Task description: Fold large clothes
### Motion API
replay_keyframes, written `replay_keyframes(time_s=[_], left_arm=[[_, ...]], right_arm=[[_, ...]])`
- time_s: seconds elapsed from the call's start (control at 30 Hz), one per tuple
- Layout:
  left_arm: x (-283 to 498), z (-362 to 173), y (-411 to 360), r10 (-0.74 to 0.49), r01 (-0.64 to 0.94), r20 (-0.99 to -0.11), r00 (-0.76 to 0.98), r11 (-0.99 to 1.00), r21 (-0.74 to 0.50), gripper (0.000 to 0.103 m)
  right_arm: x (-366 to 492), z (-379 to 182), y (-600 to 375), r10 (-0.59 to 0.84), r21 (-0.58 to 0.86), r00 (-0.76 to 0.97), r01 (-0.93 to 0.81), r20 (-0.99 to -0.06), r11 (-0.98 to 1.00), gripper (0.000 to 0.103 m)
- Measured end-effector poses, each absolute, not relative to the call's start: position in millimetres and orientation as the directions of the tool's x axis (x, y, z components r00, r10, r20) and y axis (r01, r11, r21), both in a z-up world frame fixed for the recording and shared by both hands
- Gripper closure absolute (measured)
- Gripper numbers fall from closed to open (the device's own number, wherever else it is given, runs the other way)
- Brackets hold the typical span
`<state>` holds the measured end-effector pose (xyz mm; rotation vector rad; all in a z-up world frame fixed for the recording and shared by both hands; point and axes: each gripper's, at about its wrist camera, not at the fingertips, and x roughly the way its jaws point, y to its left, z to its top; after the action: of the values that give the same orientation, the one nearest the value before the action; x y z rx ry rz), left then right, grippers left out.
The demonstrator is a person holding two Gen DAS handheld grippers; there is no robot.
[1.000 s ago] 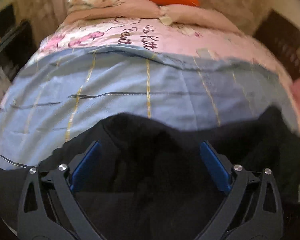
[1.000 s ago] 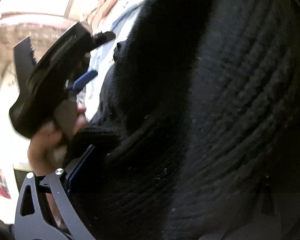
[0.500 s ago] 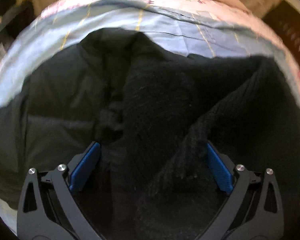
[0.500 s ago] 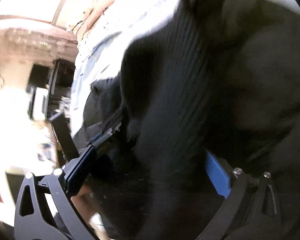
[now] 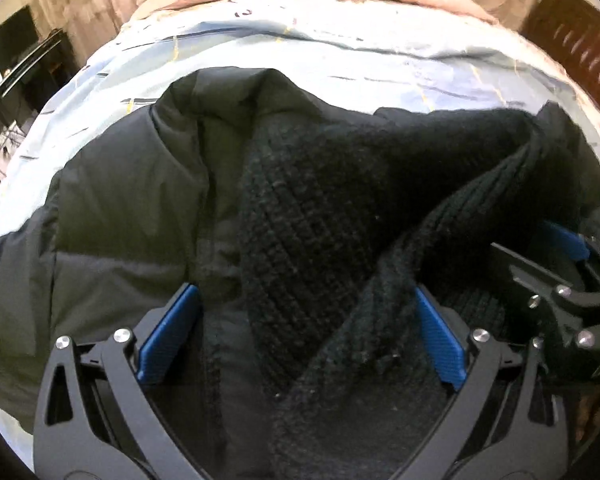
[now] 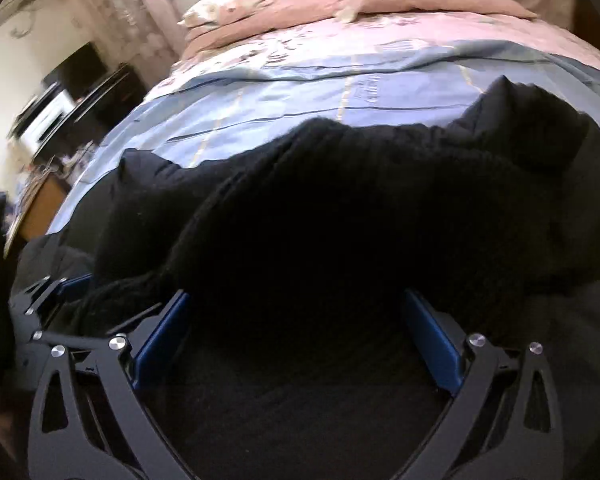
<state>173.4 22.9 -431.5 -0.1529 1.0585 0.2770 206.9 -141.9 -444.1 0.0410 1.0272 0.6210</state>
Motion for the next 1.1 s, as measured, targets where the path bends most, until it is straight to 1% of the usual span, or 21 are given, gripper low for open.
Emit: replay_keyframes(time_s=[0.1,0.17,0.33,0.4,0.47,0.5,0.57,0.6,0.63,0.67,0.7,0.73,0.77,0.8,0.87,0.93,0.97,1.07,1.1], left_arm=[[172,-427,28,0.14,-0.284,-0.875,0.463,0.959,0.003,0.002],[170,-425,27,0.158,-0.268,-0.868,0.471,0.963,0.03,0.002],[172,-427,28,0.166,-0.24,-0.856,0.49,0.969,0.05,0.002],[173,-423,26,0.158,-0.206,-0.854,0.496,0.977,0.062,0.002],[168,-409,28,0.176,-0.21,-0.848,0.5,0.975,0.078,0.002],[159,-395,32,0.196,-0.239,-0.834,0.516,0.968,0.079,0.002],[137,-368,48,0.211,-0.314,-0.812,0.544,0.949,0.036,0.002],[123,-358,60,0.23,-0.365,-0.803,0.549,0.931,0.017,0.002],[103,-348,82,0.263,-0.444,-0.802,0.537,0.896,-0.004,0.002],[88,-344,99,0.268,-0.498,-0.809,0.522,0.867,-0.034,0.002],[70,-343,119,0.258,-0.548,-0.819,0.512,0.832,-0.08,0.002],[43,-346,150,0.227,-0.615,-0.833,0.505,0.771,-0.164,0.002],[25,-351,168,0.211,-0.66,-0.841,0.498,0.722,-0.209,0.002],[-1,-360,196,0.194,-0.725,-0.856,0.48,0.637,-0.262,0.002],[-45,-378,235,0.189,-0.811,-0.871,0.453,0.492,-0.316,0.002],[-78,-392,267,0.225,-0.867,-0.88,0.418,0.388,-0.312,0.002],[-90,-399,283,0.249,-0.89,-0.889,0.385,0.354,-0.286,0.002],[-94,-409,314,0.318,-0.917,-0.902,0.291,0.361,-0.169,0.002],[-90,-409,321,0.333,-0.916,-0.9,0.282,0.373,-0.149,0.002]], right_arm=[[196,-440,-137,0.525,0.383,0.361,-0.397,-0.771,0.834,0.001],[187,-439,-128,0.537,0.414,0.371,-0.364,-0.757,0.834,0.001],[178,-436,-127,0.517,0.416,0.425,-0.312,-0.743,0.854,0.001],[182,-434,-127,0.516,0.41,0.415,-0.321,-0.749,0.854,0.001],[186,-426,-133,0.525,0.432,0.388,-0.304,-0.758,0.849,0.001],[188,-423,-138,0.528,0.449,0.37,-0.281,-0.764,0.848,0.001],[190,-414,-151,0.551,0.51,0.334,-0.209,-0.765,0.835,0.001],[187,-409,-157,0.567,0.546,0.325,-0.162,-0.757,0.822,0.001],[183,-407,-160,0.576,0.564,0.316,-0.138,-0.754,0.814,0.001],[177,-404,-158,0.582,0.571,0.296,-0.131,-0.757,0.81,0.001],[173,-402,-153,0.575,0.56,0.289,-0.143,-0.765,0.816,0.001],[166,-399,-145,0.551,0.521,0.289,-0.178,-0.783,0.835,0.001],[160,-398,-139,0.526,0.483,0.292,-0.208,-0.799,0.85,0.001],[152,-399,-127,0.48,0.417,0.296,-0.252,-0.826,0.873,0.001],[142,-402,-114,0.431,0.348,0.31,-0.289,-0.847,0.892,0.001],[137,-403,-109,0.409,0.323,0.34,-0.282,-0.847,0.904,0.001],[139,-404,-108,0.405,0.322,0.342,-0.274,-0.848,0.906,0.001],[143,-407,-107,0.39,0.315,0.344,-0.255,-0.854,0.914,0.001],[143,-407,-106,0.381,0.305,0.349,-0.254,-0.856,0.918,0.001]])
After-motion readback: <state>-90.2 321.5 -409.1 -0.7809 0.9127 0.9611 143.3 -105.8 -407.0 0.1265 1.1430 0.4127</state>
